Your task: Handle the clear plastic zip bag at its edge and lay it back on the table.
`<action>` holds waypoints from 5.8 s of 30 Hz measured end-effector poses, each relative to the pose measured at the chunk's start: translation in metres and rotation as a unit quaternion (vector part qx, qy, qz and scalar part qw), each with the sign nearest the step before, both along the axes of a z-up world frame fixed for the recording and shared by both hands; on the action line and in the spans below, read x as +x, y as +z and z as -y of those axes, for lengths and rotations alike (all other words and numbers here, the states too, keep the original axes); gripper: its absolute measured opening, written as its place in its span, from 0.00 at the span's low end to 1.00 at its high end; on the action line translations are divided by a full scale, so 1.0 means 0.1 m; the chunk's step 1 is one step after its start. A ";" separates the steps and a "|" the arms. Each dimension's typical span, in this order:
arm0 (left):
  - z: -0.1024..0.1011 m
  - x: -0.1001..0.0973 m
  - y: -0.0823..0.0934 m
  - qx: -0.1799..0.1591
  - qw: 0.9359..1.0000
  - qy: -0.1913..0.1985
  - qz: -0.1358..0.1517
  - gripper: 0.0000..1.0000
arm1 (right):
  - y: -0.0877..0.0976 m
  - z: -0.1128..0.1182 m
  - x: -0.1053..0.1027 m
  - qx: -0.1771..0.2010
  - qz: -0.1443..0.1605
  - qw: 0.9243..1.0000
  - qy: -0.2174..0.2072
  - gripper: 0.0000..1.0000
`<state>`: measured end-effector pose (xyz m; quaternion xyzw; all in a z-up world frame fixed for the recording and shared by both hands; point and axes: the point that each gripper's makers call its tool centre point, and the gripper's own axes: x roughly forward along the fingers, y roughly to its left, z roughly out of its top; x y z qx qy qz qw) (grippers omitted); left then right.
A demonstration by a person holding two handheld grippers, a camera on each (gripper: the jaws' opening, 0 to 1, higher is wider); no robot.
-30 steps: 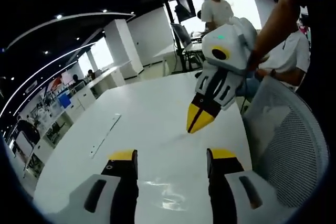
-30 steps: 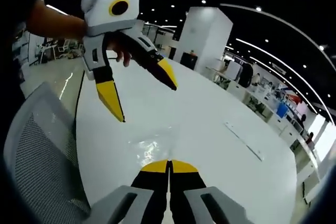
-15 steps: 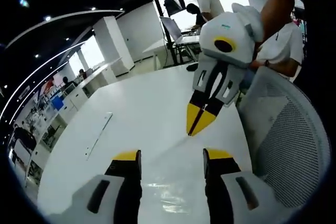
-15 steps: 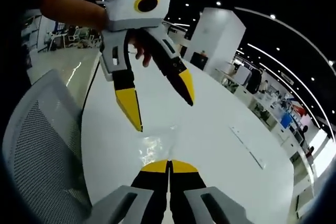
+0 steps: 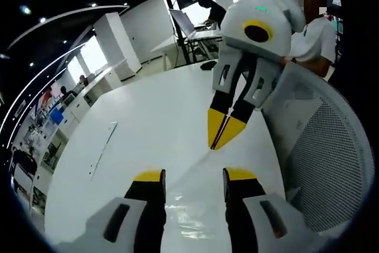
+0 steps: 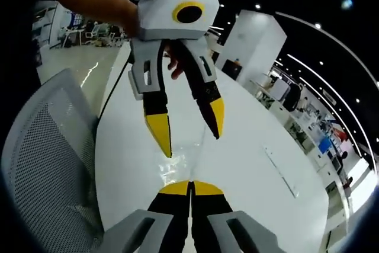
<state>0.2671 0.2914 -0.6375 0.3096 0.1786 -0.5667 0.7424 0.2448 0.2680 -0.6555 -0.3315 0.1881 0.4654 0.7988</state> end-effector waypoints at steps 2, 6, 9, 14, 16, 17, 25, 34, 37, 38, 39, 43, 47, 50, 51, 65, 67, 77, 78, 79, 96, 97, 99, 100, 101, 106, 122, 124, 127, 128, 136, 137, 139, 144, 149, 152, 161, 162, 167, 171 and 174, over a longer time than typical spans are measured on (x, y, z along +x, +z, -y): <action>0.00 0.00 -0.02 0.003 1.000 -0.002 -0.001 0.35 | 0.00 -0.01 0.00 -0.002 0.001 1.000 0.003 0.00; 0.00 -0.01 -0.05 0.011 1.000 -0.007 -0.002 0.32 | 0.00 -0.02 0.00 -0.008 0.004 1.000 0.009 0.00; 0.00 -0.02 -0.07 0.018 1.000 -0.014 0.001 0.29 | 0.00 -0.02 -0.01 -0.010 0.005 1.000 0.012 0.00; 0.00 -0.04 -0.11 0.029 0.999 -0.022 0.000 0.23 | -0.01 -0.03 -0.02 -0.015 0.007 1.000 0.019 0.00; 0.00 -0.05 -0.13 0.032 0.999 -0.024 -0.001 0.21 | -0.02 -0.03 -0.03 -0.017 0.007 1.000 0.021 0.00; 0.00 -0.05 -0.14 0.034 0.999 -0.025 -0.002 0.20 | -0.02 -0.03 -0.04 -0.019 0.008 1.000 0.024 0.00; 0.00 -0.07 -0.20 0.056 0.998 -0.042 0.008 0.09 | -0.05 -0.04 -0.07 -0.030 0.014 0.999 0.037 0.00; 0.01 -0.08 -0.20 0.064 0.996 -0.056 0.021 0.01 | -0.05 -0.01 -0.06 -0.024 0.011 0.999 0.030 0.00; 0.02 -0.09 -0.21 0.066 0.996 -0.062 0.027 0.00 | -0.04 0.00 -0.04 -0.020 0.010 0.999 0.025 0.00; 0.02 -0.10 -0.21 0.066 0.995 -0.064 0.029 0.00 | -0.03 0.01 -0.04 -0.018 0.008 1.000 0.021 0.00; 0.03 -0.10 -0.20 0.067 0.995 -0.066 0.032 0.00 | -0.03 0.01 -0.04 -0.015 0.005 1.000 0.018 0.00; 0.04 -0.12 -0.20 0.067 0.995 -0.070 0.037 0.00 | -0.03 0.02 -0.05 -0.001 -0.004 1.000 0.006 0.00; 0.05 -0.14 -0.23 0.072 0.994 -0.074 0.038 0.00 | -0.03 0.06 -0.04 0.005 -0.002 1.000 -0.006 0.00; 0.06 -0.14 -0.22 0.069 0.994 -0.072 0.036 0.00 | -0.02 0.07 -0.03 0.012 -0.004 1.000 -0.012 0.13; 0.06 -0.14 -0.21 0.067 0.995 -0.071 0.036 0.00 | -0.01 0.08 -0.03 0.013 -0.004 1.000 -0.013 0.14; 0.03 -0.12 -0.12 0.044 0.997 -0.042 0.038 0.00 | 0.00 0.15 -0.01 0.035 -0.024 0.998 -0.038 0.25; 0.02 -0.11 -0.11 0.040 0.998 -0.036 0.040 0.00 | 0.01 0.17 0.00 0.040 -0.027 0.998 -0.045 0.25; -0.01 -0.16 -0.08 0.026 0.999 -0.014 0.039 0.00 | 0.08 0.16 0.03 0.069 -0.033 0.995 -0.062 0.23; -0.02 -0.17 -0.09 0.023 0.999 -0.013 0.038 0.00 | 0.08 0.15 0.03 0.069 -0.030 0.995 -0.059 0.22; -0.02 -0.18 -0.09 0.022 0.999 -0.012 0.037 0.00 | 0.08 0.15 0.03 0.068 -0.029 0.996 -0.058 0.22; 0.02 -0.32 -0.11 0.005 0.999 -0.006 0.035 0.00 | 0.00 0.03 -0.08 0.032 -0.013 0.999 -0.003 0.03; 0.03 -0.33 -0.11 0.003 0.999 -0.006 0.032 0.00 | -0.01 0.03 -0.09 0.028 -0.012 1.000 0.000 0.02; 0.03 -0.33 -0.10 0.001 1.000 -0.005 0.030 0.00 | -0.01 0.02 -0.10 0.024 -0.007 1.000 0.006 0.00; 0.03 -0.32 -0.10 0.000 1.000 -0.006 0.029 0.00 | -0.01 0.02 -0.11 0.022 -0.006 1.000 0.010 0.00; 0.03 -0.32 -0.10 0.001 1.000 -0.006 0.029 0.00 | -0.01 0.01 -0.12 0.020 -0.007 1.000 0.013 0.00; 0.05 -0.34 -0.11 0.008 0.999 -0.020 0.030 0.00 | -0.06 0.00 -0.18 -0.011 0.006 0.999 0.045 0.00; 0.21 -0.45 -0.13 0.049 0.993 -0.087 0.065 0.05 | -0.06 -0.03 -0.22 -0.026 0.005 0.998 0.062 0.00; 0.23 -0.47 -0.15 0.059 0.991 -0.099 0.070 0.06 | -0.07 -0.03 -0.23 -0.027 0.004 0.998 0.063 0.00; 0.25 -0.47 -0.18 0.064 0.990 -0.102 0.071 0.09 | -0.06 -0.04 -0.22 -0.028 0.005 0.998 0.062 0.00; 0.26 -0.47 -0.18 0.065 0.990 -0.103 0.072 0.08 | -0.06 -0.04 -0.22 -0.027 0.005 0.998 0.061 0.00; 0.30 -0.43 -0.18 0.062 0.990 -0.103 0.073 0.04 | -0.04 -0.02 -0.22 -0.029 0.004 0.998 0.055 0.00; 0.30 -0.43 -0.18 0.061 0.990 -0.103 0.072 0.04 | -0.03 -0.02 -0.21 -0.027 0.003 0.998 0.053 0.00; 0.29 -0.41 -0.18 0.062 0.991 -0.099 0.072 0.02 | 0.00 -0.02 -0.20 -0.020 -0.001 0.999 0.046 0.00; 0.29 -0.41 -0.17 0.056 0.992 -0.095 0.065 0.01 | 0.00 -0.03 -0.19 -0.018 -0.005 0.999 0.040 0.00; 0.29 -0.42 -0.18 0.059 0.991 -0.099 0.066 0.00 | -0.02 -0.03 -0.21 -0.021 -0.007 0.999 0.041 0.00; 0.29 -0.42 -0.19 0.057 0.991 -0.100 0.065 0.00 | -0.03 -0.03 -0.21 -0.020 -0.009 0.999 0.040 0.00; 0.27 -0.43 -0.19 0.059 0.991 -0.104 0.060 0.00 | -0.03 -0.05 -0.21 -0.022 -0.010 0.999 0.040 0.00; 0.26 -0.42 -0.19 0.059 0.991 -0.104 0.060 0.00 | -0.03 -0.05 -0.21 -0.021 -0.010 0.999 0.040 0.00; 0.24 -0.41 -0.19 0.059 0.991 -0.104 0.058 0.00 | -0.02 -0.04 -0.20 -0.019 -0.011 0.999 0.039 0.00; 0.23 -0.40 -0.19 0.057 0.991 -0.104 0.056 0.00 | -0.01 -0.04 -0.20 -0.019 -0.011 0.999 0.040 0.00; 0.23 -0.40 -0.19 0.057 0.991 -0.104 0.056 0.00 | -0.01 -0.04 -0.21 -0.020 -0.010 0.999 0.040 0.00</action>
